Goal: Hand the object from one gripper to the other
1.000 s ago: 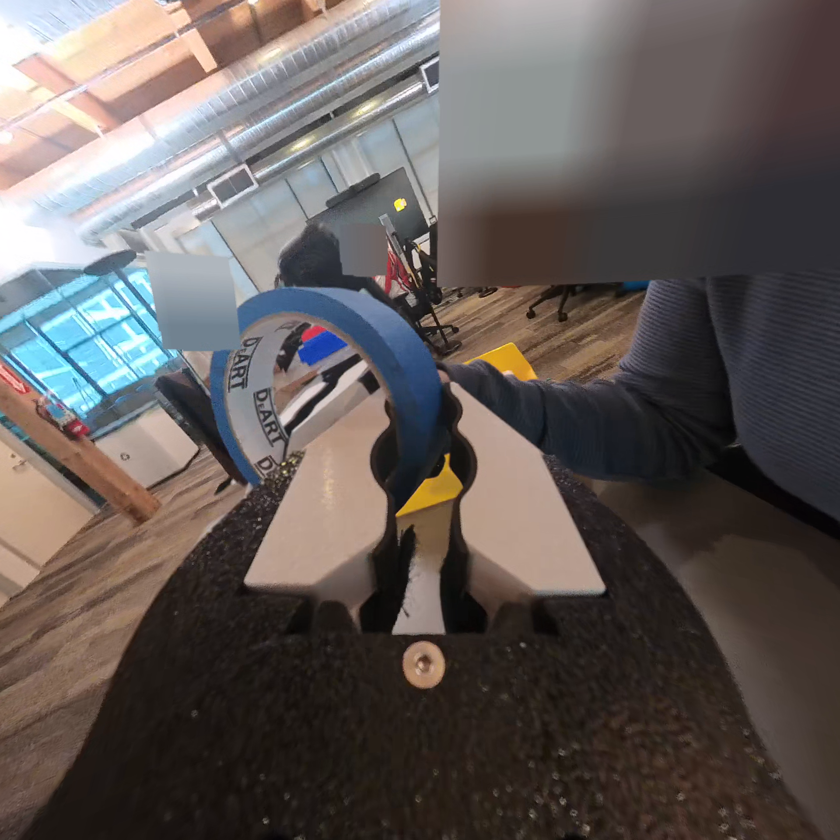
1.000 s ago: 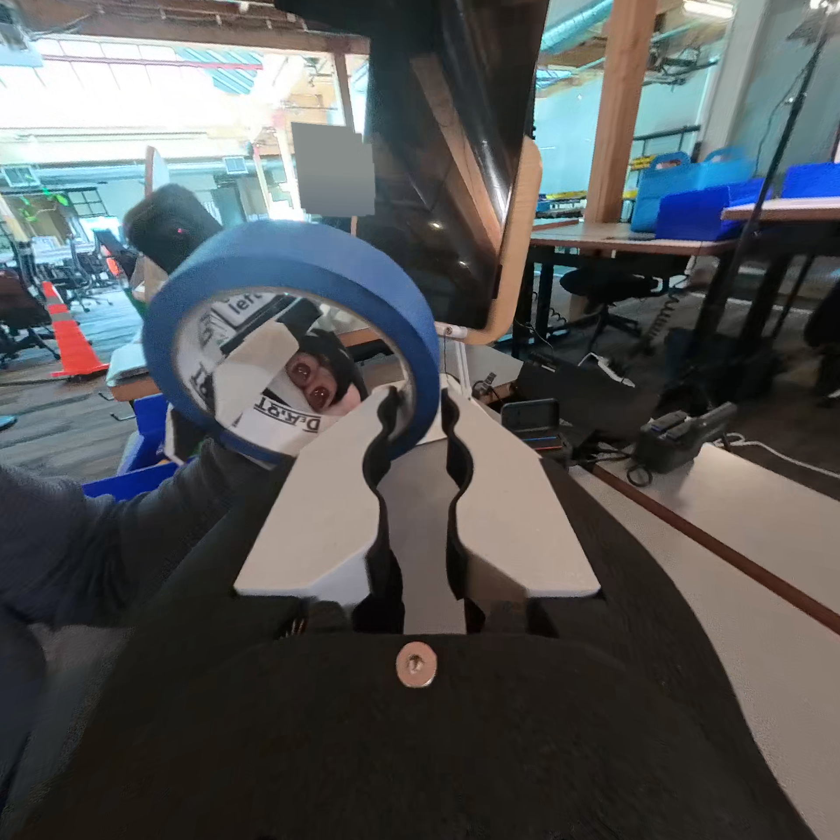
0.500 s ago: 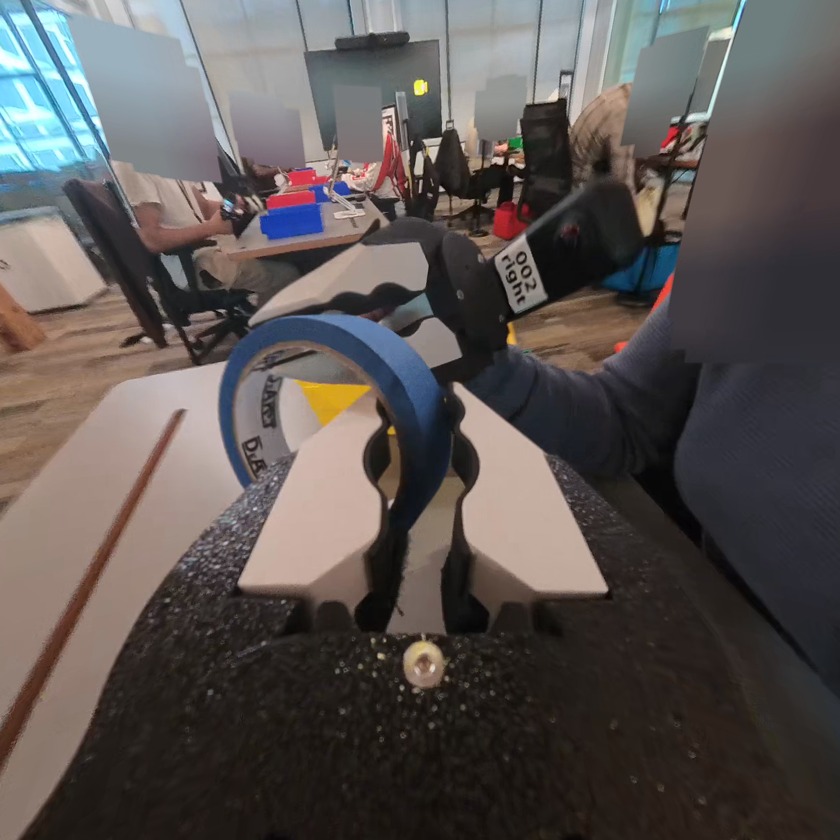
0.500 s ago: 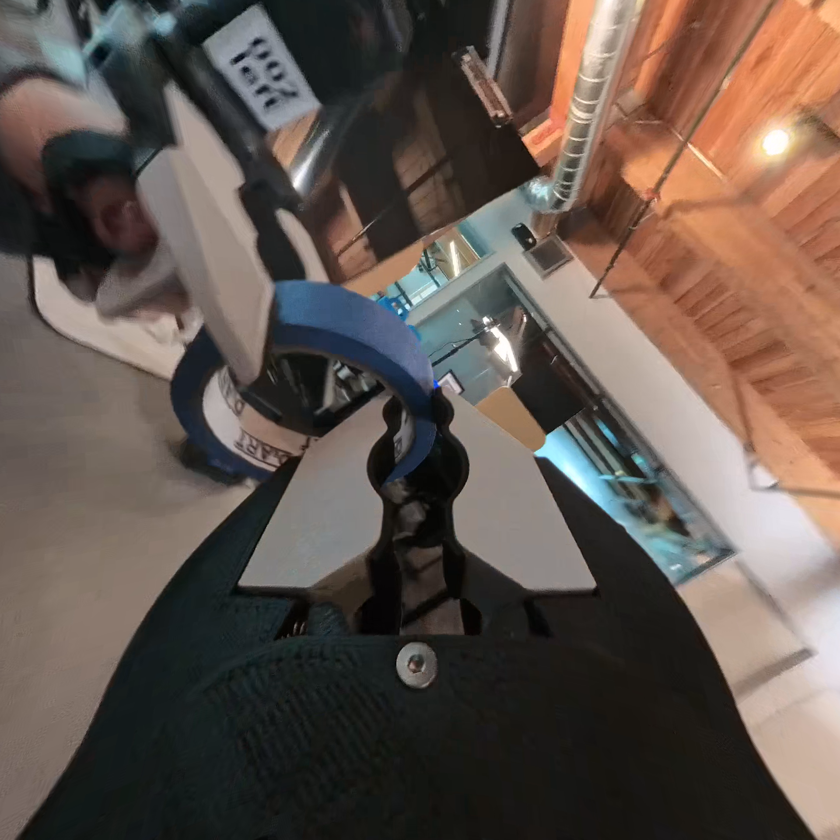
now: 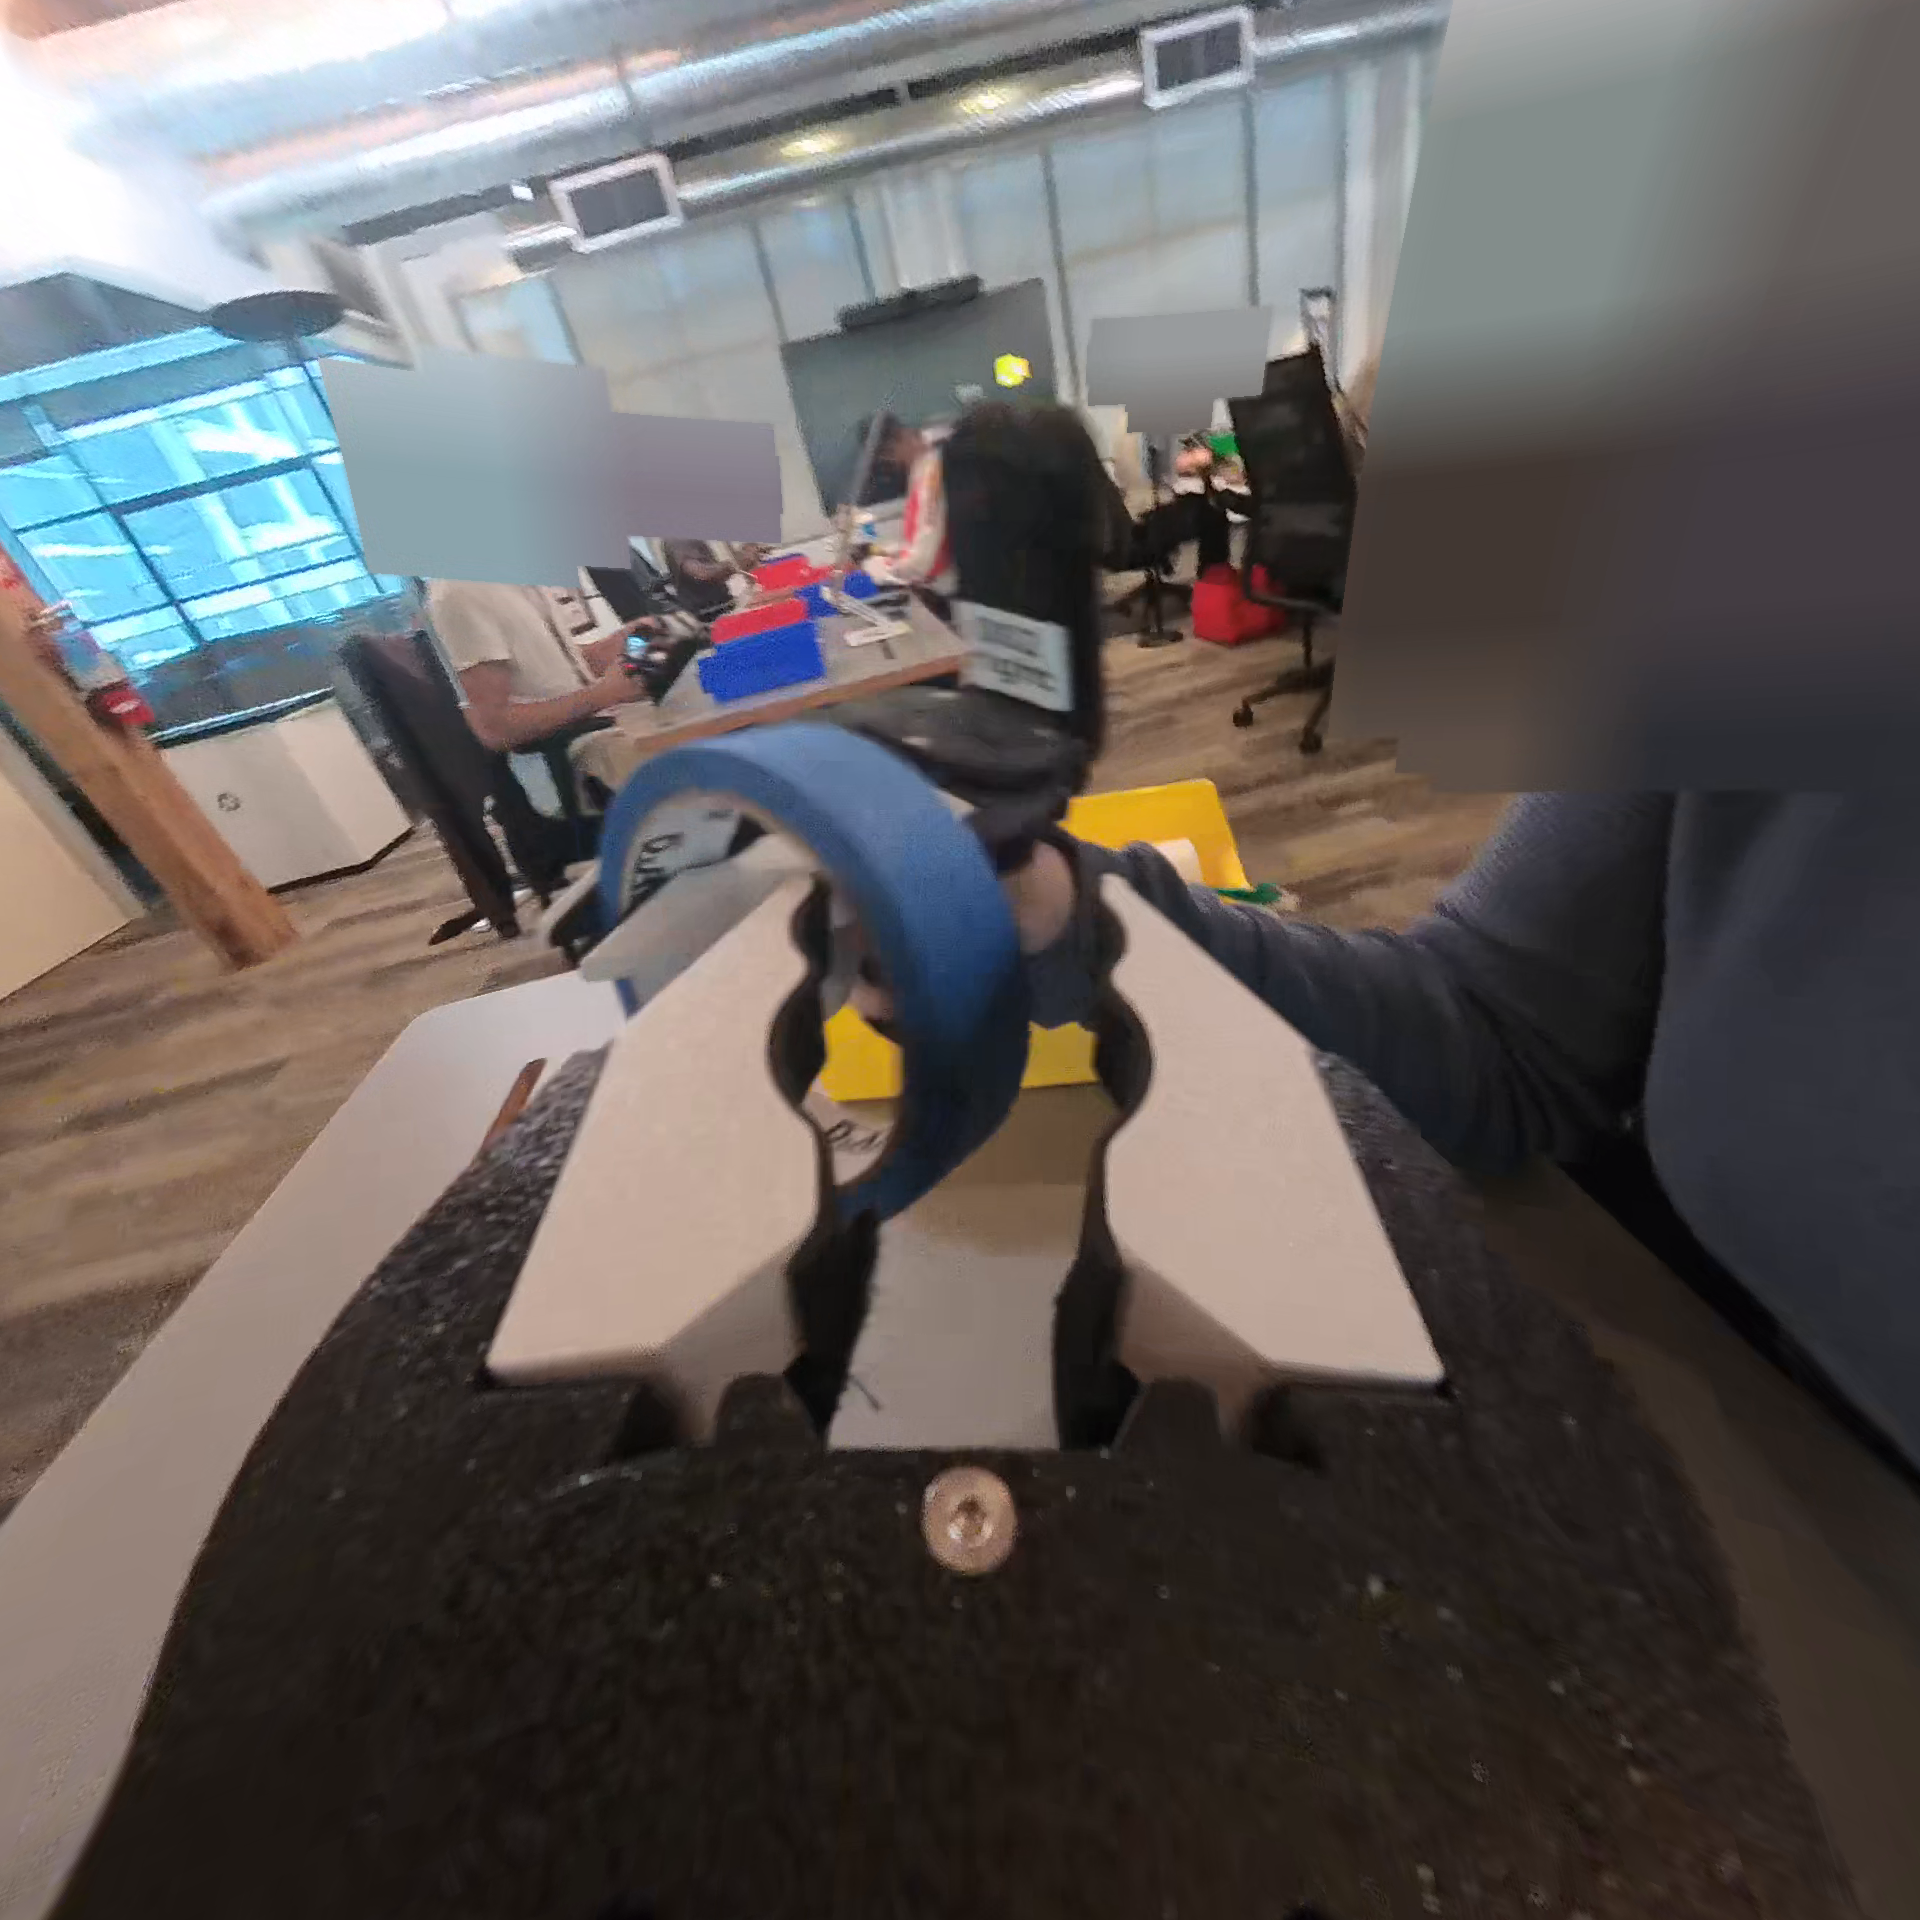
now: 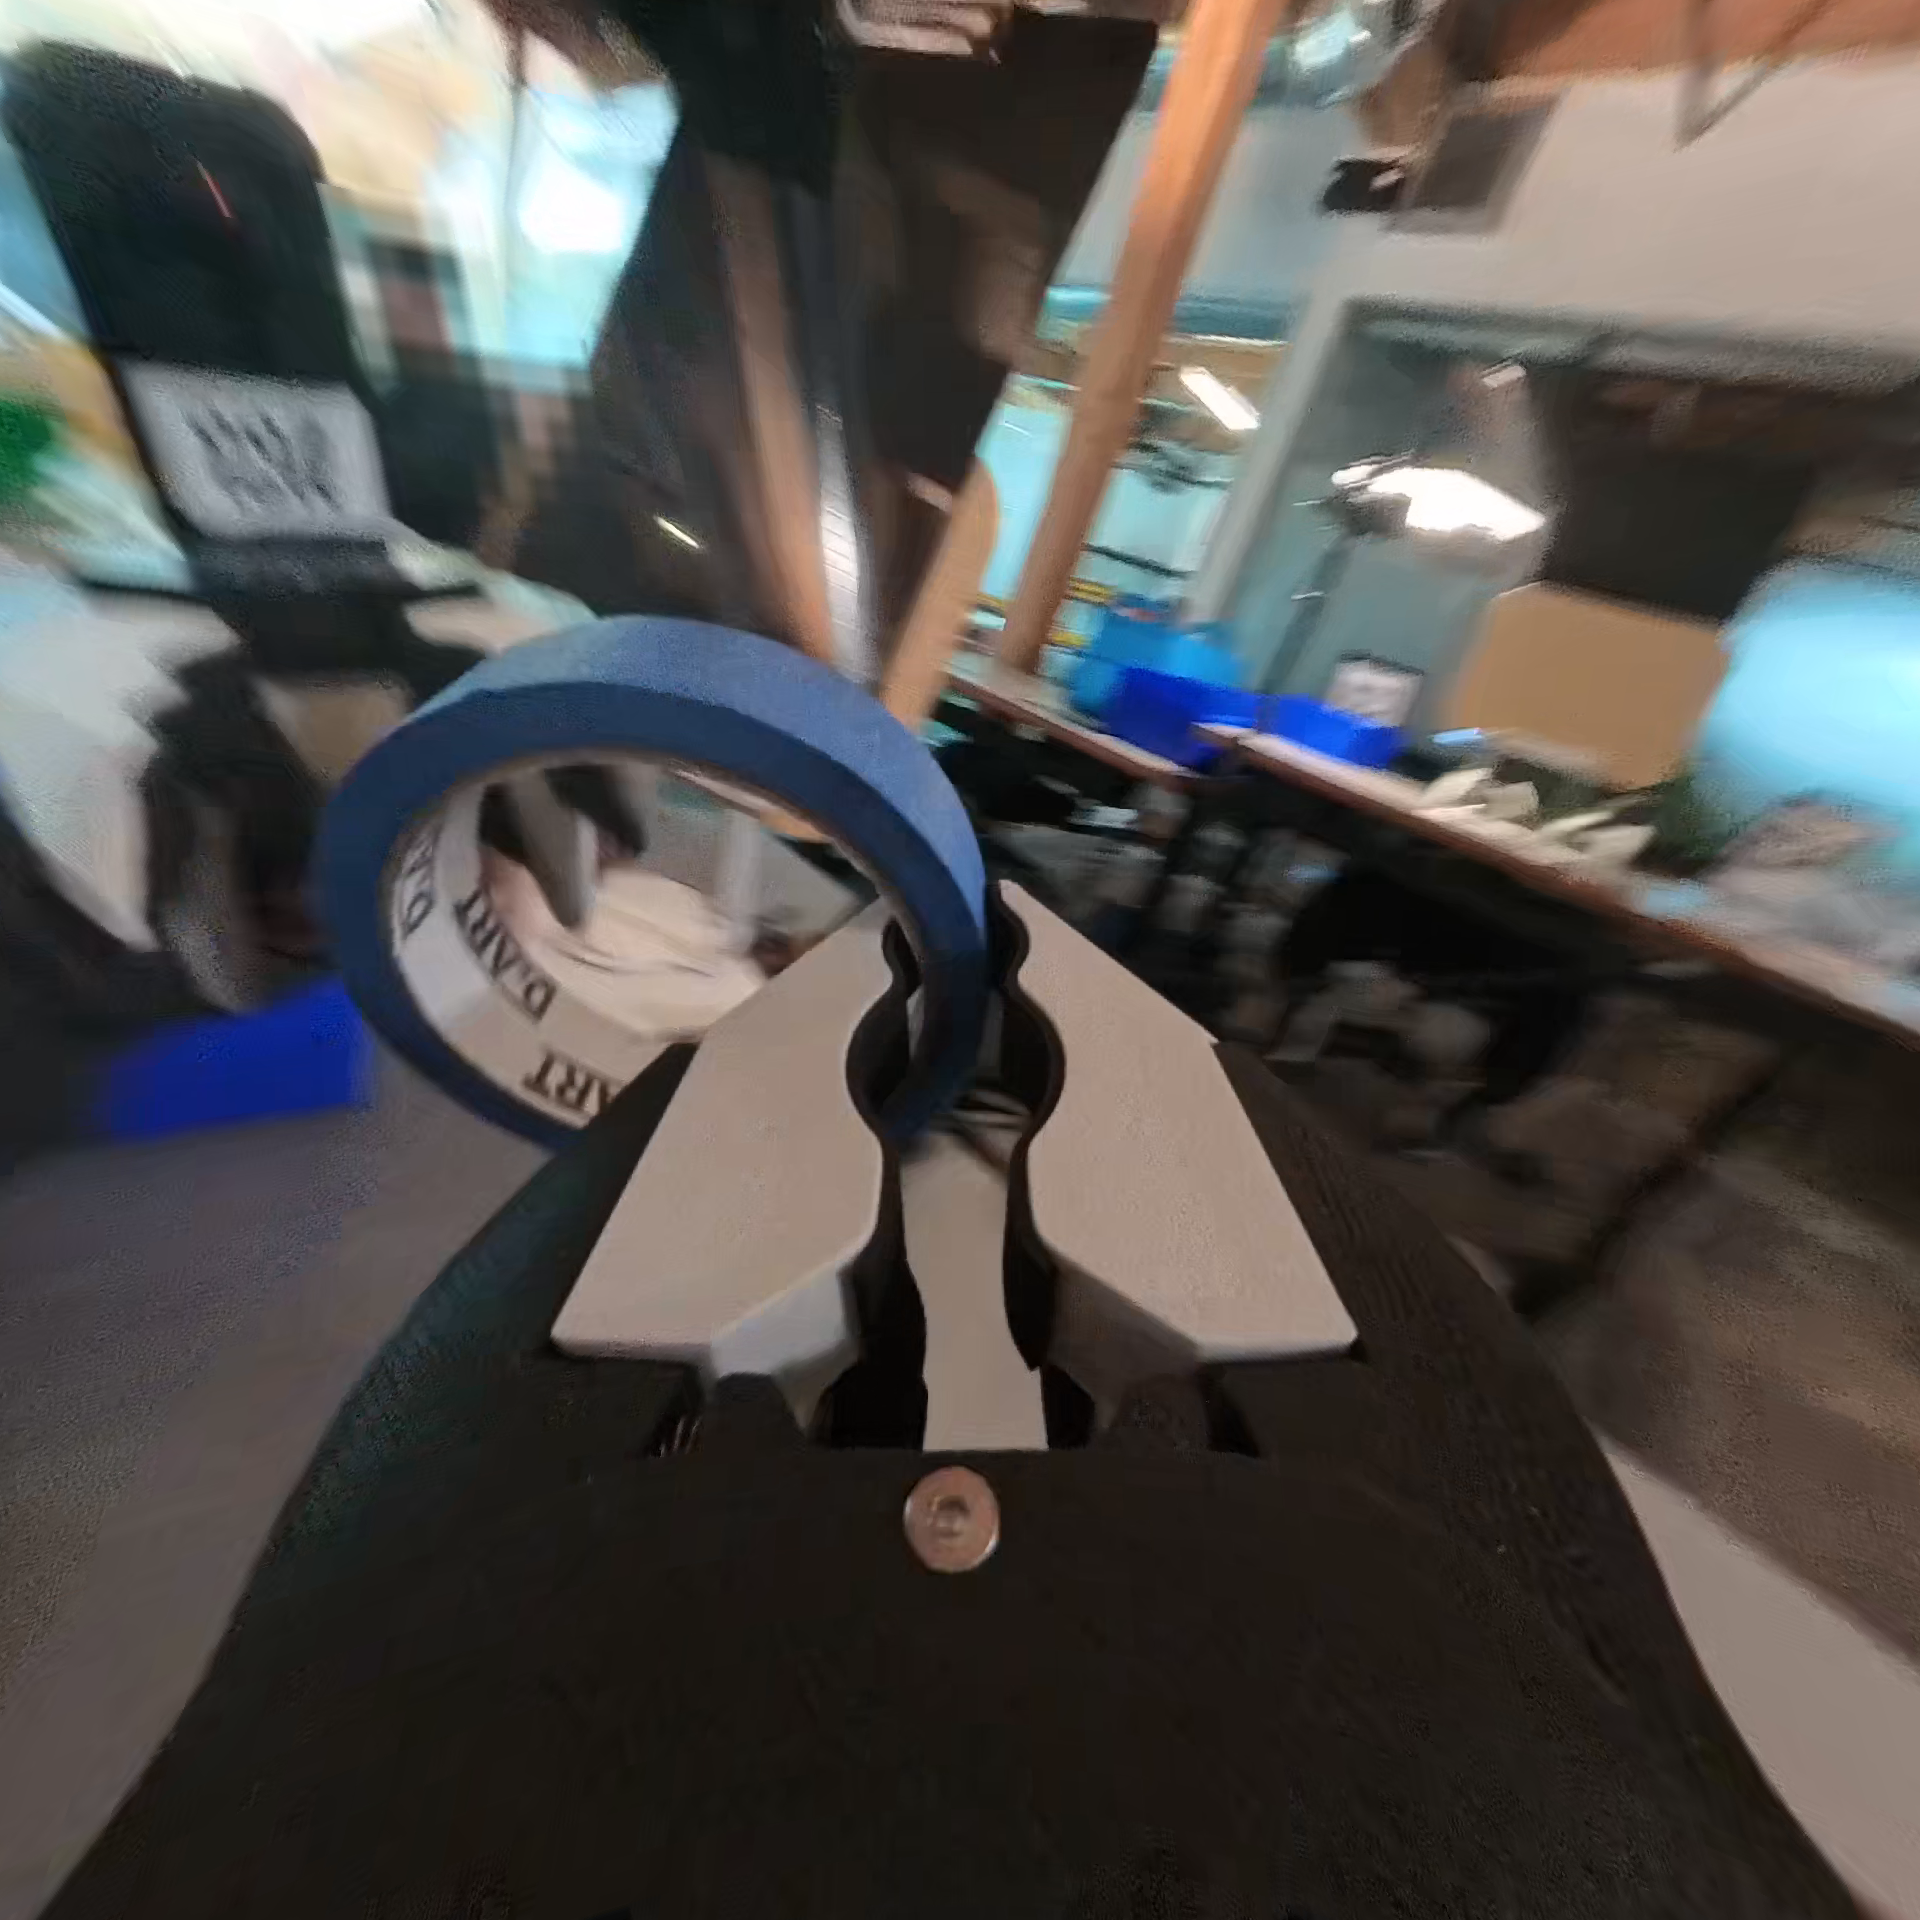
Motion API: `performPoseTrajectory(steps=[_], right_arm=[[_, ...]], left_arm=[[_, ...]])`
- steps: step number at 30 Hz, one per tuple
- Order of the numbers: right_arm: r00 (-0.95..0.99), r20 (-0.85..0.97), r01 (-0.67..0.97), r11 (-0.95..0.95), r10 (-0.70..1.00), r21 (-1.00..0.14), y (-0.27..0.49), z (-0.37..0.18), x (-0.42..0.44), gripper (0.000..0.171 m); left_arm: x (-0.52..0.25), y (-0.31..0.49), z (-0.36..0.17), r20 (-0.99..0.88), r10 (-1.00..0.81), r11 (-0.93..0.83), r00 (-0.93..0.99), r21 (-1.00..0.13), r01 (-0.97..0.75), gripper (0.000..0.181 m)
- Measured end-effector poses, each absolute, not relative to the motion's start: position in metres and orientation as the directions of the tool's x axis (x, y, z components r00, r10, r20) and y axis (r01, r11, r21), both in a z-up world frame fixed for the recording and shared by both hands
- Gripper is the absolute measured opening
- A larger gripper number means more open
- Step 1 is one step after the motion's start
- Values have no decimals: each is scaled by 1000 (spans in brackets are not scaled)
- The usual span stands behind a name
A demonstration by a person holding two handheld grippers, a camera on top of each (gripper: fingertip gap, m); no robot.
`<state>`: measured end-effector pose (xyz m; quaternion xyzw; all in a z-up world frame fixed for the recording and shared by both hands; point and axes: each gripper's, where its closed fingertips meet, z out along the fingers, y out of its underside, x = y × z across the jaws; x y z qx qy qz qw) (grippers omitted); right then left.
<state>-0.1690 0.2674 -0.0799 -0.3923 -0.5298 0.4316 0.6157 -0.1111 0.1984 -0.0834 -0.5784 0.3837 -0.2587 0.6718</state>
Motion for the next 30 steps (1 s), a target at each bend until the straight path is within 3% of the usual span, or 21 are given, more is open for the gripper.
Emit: performPoseTrajectory(steps=[2, 4, 6, 8, 13, 16, 18, 19, 22, 25, 27, 30], right_arm=[[253, 509, -41, 535, 823, -844, 279, -73, -164, 9], [356, 669, 73, 694, 653, -716, 281, -69, -162, 9], [416, 752, 145, 779, 511, -610, 278, -64, -163, 8], [467, 756, 137, 808, 458, -574, 272, -56, -163, 8], [571, 747, 131, 860, 341, -493, 269, -42, -155, 9], [514, 728, 20, 843, 453, -538, 262, -44, -156, 13], [408, 678, -88, 765, 611, -637, 257, -48, -155, 37], [346, 621, -135, 693, 703, -708, 258, -49, -154, 49], [89, 368, -222, 379, 926, -899, 258, -55, -150, 62], [-233, 177, -209, 129, 956, -969, 237, -68, -143, 68], [-393, 121, -171, 56, 912, -984, 219, -76, -138, 67], [-471, 160, -166, 91, 867, -982, 202, -83, -134, 33]], left_arm=[[-122, 212, -85, -207, -723, 157, 659, -978, -134, 65], [-128, 223, -90, -268, -642, 144, 718, -962, -231, 67], [-136, 235, -93, -381, -523, 143, 763, -921, -362, 55], [-147, 244, -95, -505, -386, 118, 772, -857, -502, 38], [-157, 246, -91, -638, -250, 110, 728, -766, -634, 26], [-157, 241, -81, -624, -259, 184, 737, -781, -597, 24], [-163, 237, -73, -578, -258, 228, 774, -815, -532, 24], [-165, 233, -70, -556, -271, 256, 785, -828, -499, 24], [-167, 221, -63, -486, -352, 333, 800, -864, -378, 24], [-153, 201, -65, -422, -548, 367, 723, -897, -245, 23], [-145, 191, -70, -362, -658, 336, 660, -926, -173, 23], [-141, 189, -78, -340, -705, 301, 623, -938, -172, 23]])
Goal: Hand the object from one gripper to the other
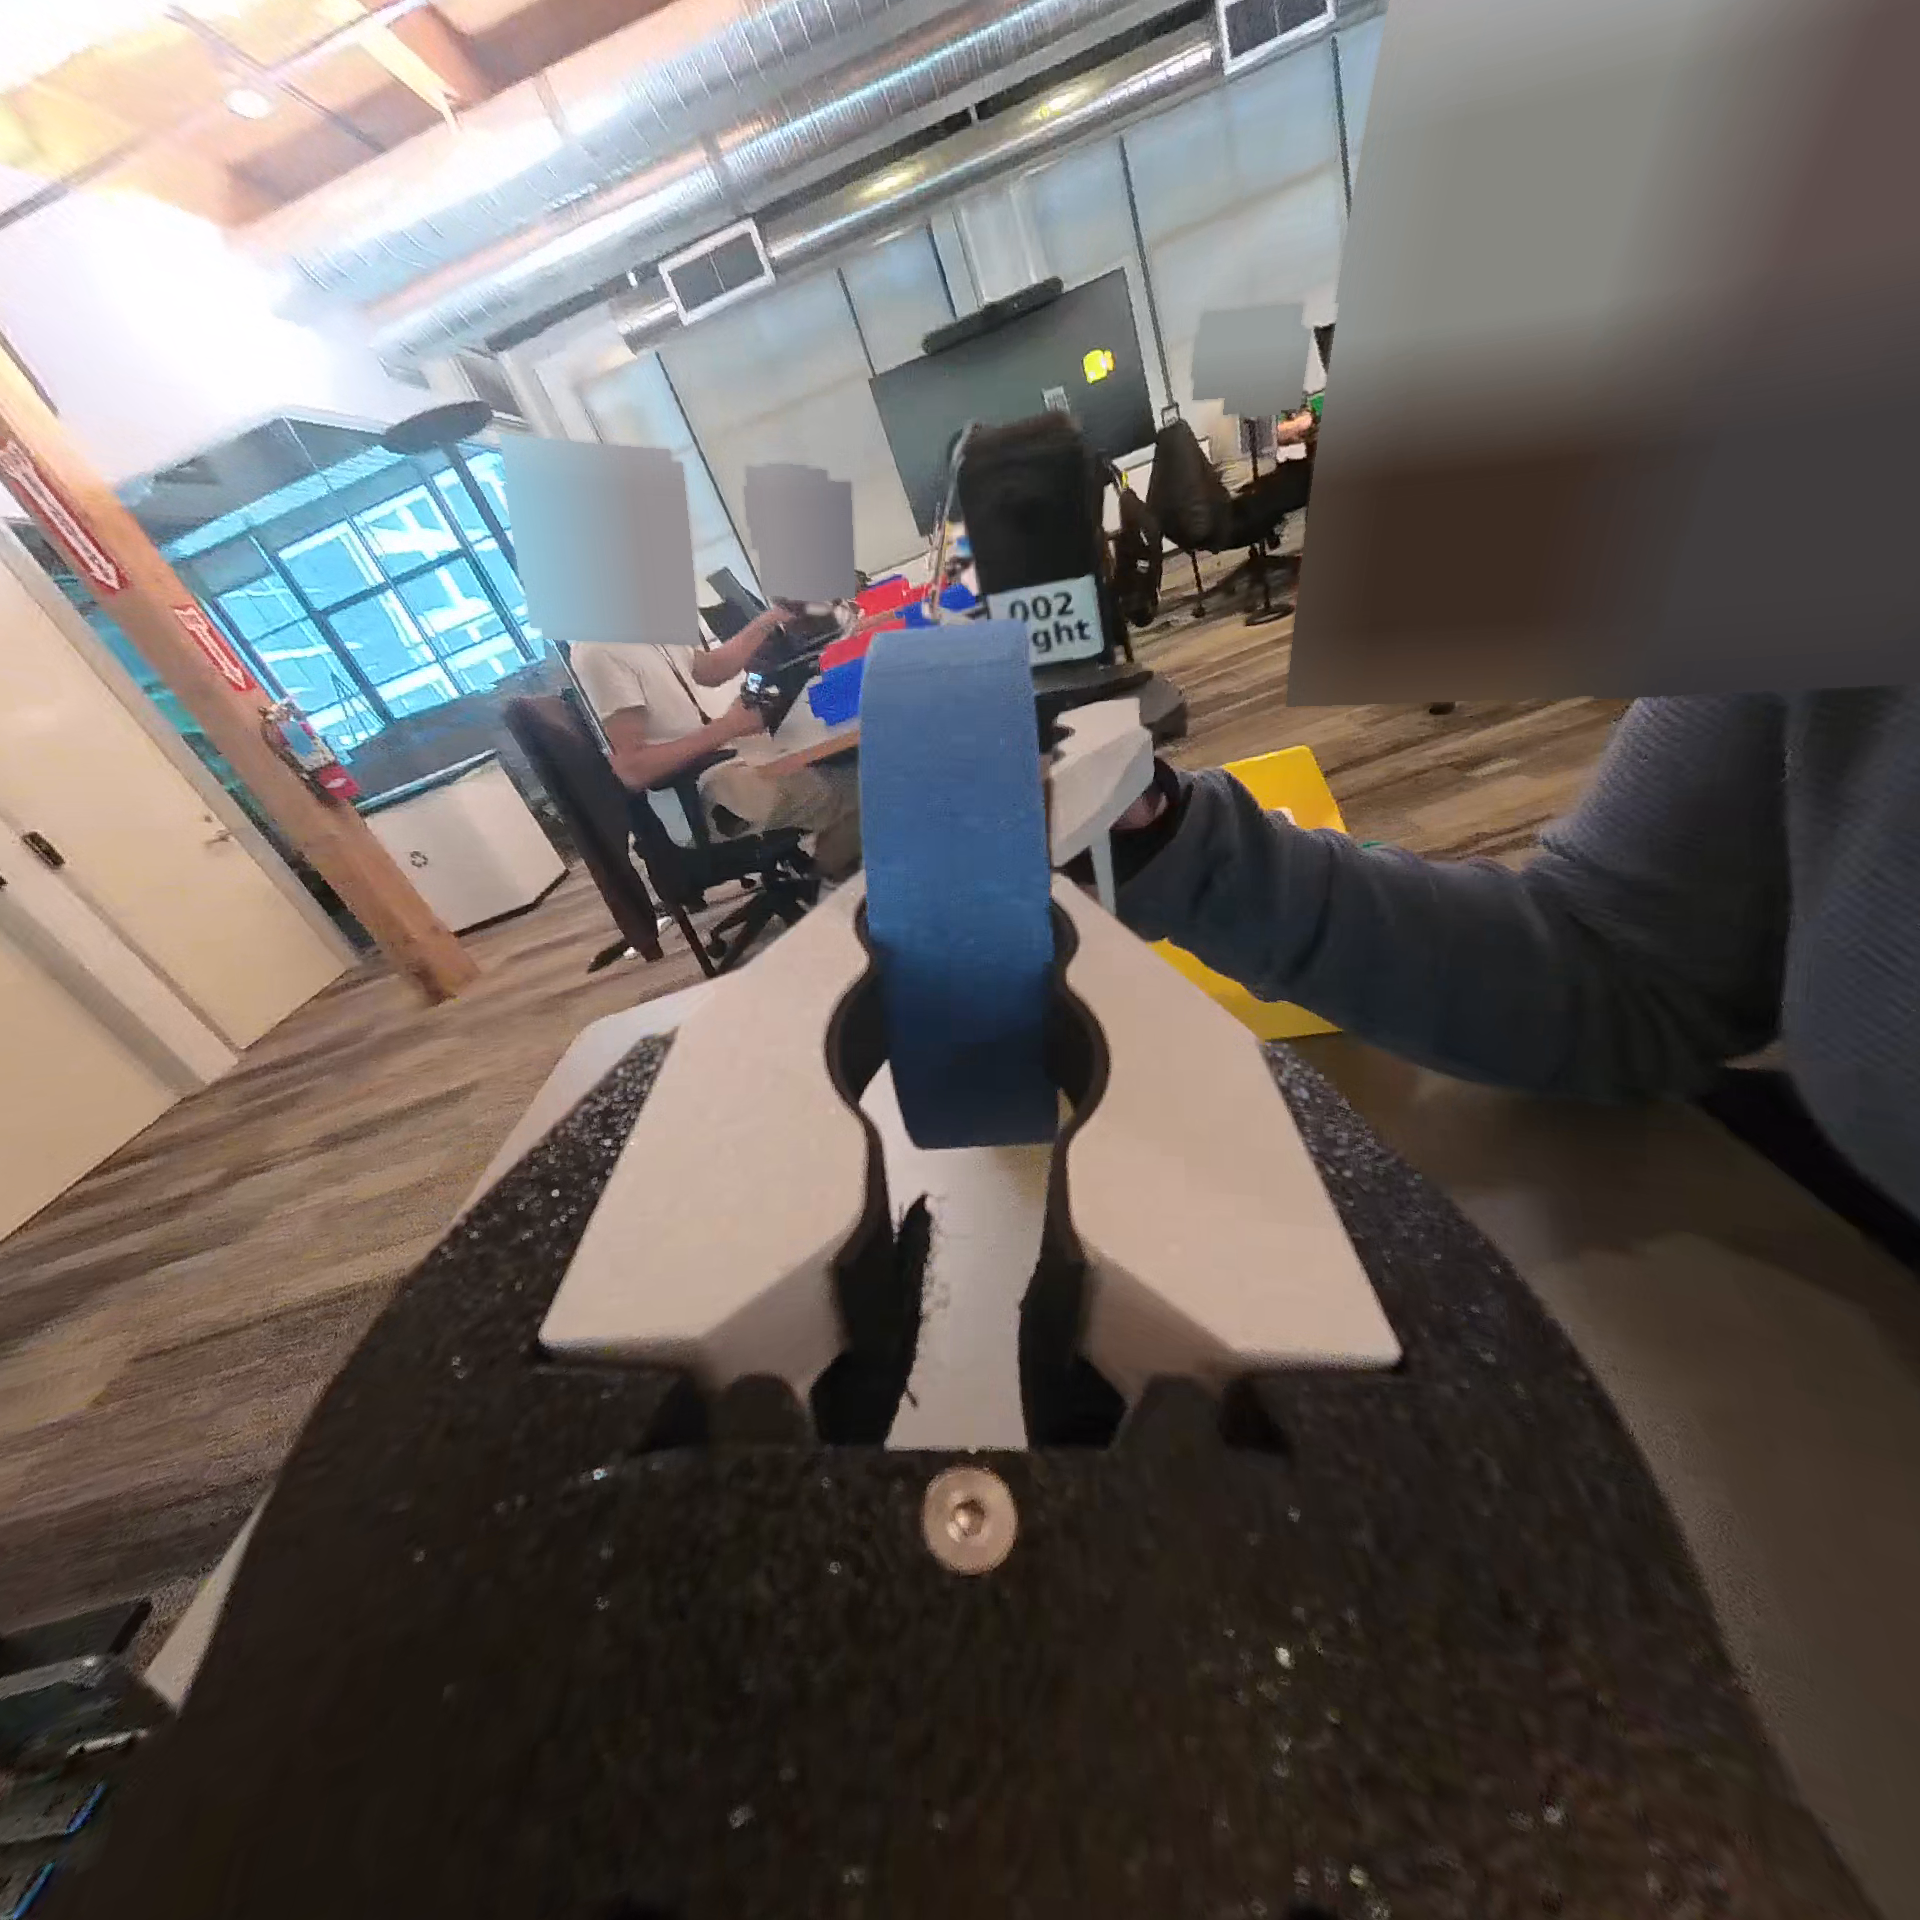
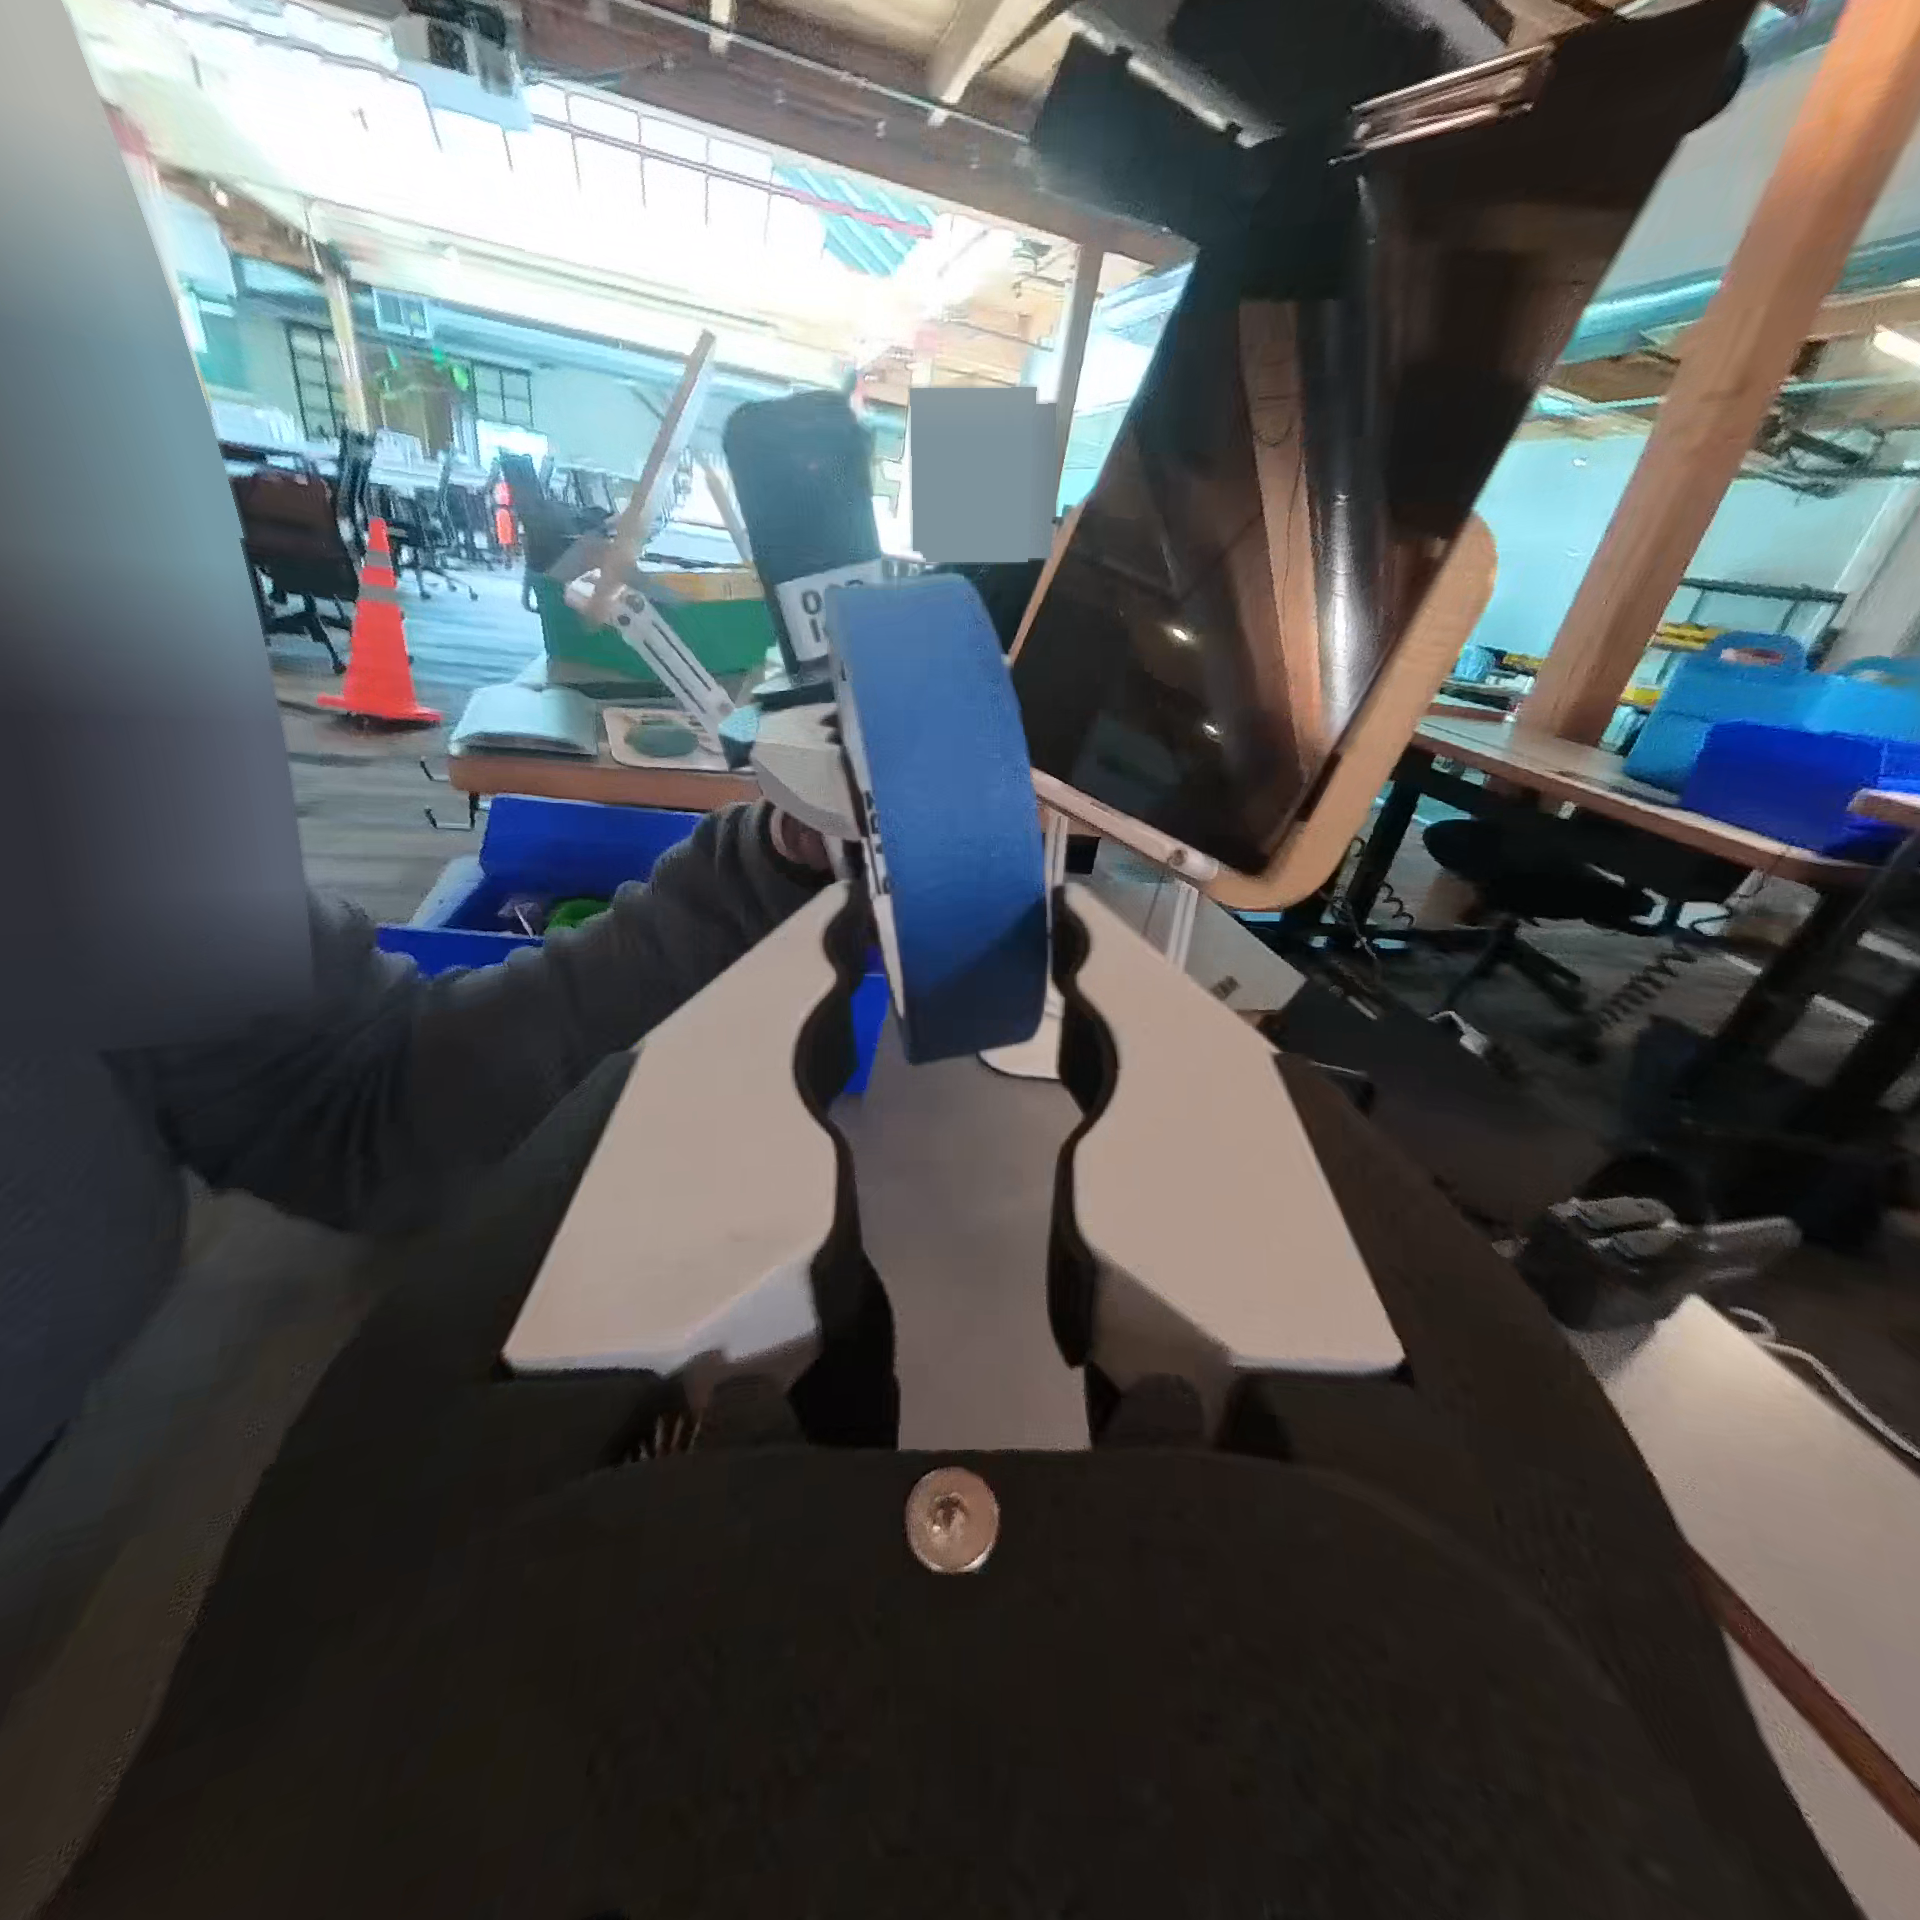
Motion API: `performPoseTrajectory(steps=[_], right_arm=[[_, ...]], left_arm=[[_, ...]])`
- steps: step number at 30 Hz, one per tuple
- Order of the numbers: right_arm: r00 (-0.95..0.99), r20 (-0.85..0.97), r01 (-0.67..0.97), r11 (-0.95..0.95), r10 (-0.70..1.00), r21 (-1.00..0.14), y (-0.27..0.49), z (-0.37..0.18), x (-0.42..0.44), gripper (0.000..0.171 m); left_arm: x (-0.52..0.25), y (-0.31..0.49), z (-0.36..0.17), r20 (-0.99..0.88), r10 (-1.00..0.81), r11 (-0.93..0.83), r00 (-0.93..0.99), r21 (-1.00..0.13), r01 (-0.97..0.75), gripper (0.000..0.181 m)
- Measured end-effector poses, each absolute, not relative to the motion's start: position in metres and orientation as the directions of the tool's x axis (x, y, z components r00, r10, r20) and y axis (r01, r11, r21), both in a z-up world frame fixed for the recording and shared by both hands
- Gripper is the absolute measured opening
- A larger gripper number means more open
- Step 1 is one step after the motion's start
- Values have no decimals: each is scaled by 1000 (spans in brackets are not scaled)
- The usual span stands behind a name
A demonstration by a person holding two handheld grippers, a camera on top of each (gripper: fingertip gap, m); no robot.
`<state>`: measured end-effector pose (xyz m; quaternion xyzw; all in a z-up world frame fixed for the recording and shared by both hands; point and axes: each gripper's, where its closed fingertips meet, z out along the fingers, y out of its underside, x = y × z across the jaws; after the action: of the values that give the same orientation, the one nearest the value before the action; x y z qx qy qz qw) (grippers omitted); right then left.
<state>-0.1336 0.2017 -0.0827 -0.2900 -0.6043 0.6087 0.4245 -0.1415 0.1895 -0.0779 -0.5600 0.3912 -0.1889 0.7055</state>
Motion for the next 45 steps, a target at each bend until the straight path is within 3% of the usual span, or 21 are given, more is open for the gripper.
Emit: performPoseTrajectory(steps=[4, 6, 9, 11, 16, 18, 21, 25, 29, 32, 35, 37, 38, 40, 42, 45], right_arm=[[-393, 262, -197, 197, 881, -960, 204, -79, -136, 27], [-265, 389, -257, 324, 882, -910, 211, -72, -138, 27], [-2, 617, -253, 597, 787, -761, 221, -63, -142, 27], [203, 762, -148, 788, 615, -597, 232, -59, -146, 26], [525, 851, 170, 982, -19, -83, 235, -39, -143, 26], [544, 829, 251, 968, -132, -11, 238, -37, -142, 26], [550, 826, 260, 965, -119, -35, 246, -38, -141, 26], [525, 841, 311, 949, -128, -49, 263, -46, -142, 26], [435, 850, 376, 918, -297, 128, 253, -62, -158, 27], [444, 830, 364, 914, -337, 177, 240, -69, -171, 27], [471, 794, 375, 902, -384, 214, 233, -71, -176, 26], [475, 797, 363, 908, -372, 208, 231, -71, -178, 27], [473, 813, 330, 924, -340, 194, 228, -74, -179, 29], [462, 863, 215, 970, -203, 113, 223, -80, -180, 56], [458, 888, 87, 996, -34, -7, 221, -78, -174, 64], [379, 855, -135, 935, 354, -327, 225, -70, -163, 73]], left_arm=[[-145, 194, -77, -287, -701, 260, 653, -955, -141, 22], [-156, 207, -70, -165, -667, 189, 726, -981, -49, 28], [-170, 219, -64, 88, -667, 59, 740, -984, 171, 61], [-180, 226, -61, 322, -676, -75, 663, -925, 373, 83], [-184, 240, -73, 565, -679, -257, 469, -781, 569, 92], [-182, 242, -71, 591, -693, -277, 414, -748, 603, 82], [-180, 246, -74, 606, -691, -294, 395, -734, 612, 82], [-181, 239, -65, 600, -734, -296, 319, -705, 645, 99], [-181, 240, -56, 586, -734, -246, 343, -700, 670, 116], [-182, 243, -53, 585, -717, -207, 378, -697, 687, 90], [-191, 244, -54, 556, -703, -138, 444, -718, 682, 41], [-192, 243, -53, 545, -714, -133, 440, -722, 679, 39], [-192, 240, -50, 527, -732, -118, 431, -722, 682, 34], [-195, 234, -42, 467, -752, -37, 465, -734, 678, 25], [-195, 230, -40, 400, -755, 21, 520, -778, 628, 25], [-194, 219, -36, 292, -766, 97, 572, -828, 552, 24]])
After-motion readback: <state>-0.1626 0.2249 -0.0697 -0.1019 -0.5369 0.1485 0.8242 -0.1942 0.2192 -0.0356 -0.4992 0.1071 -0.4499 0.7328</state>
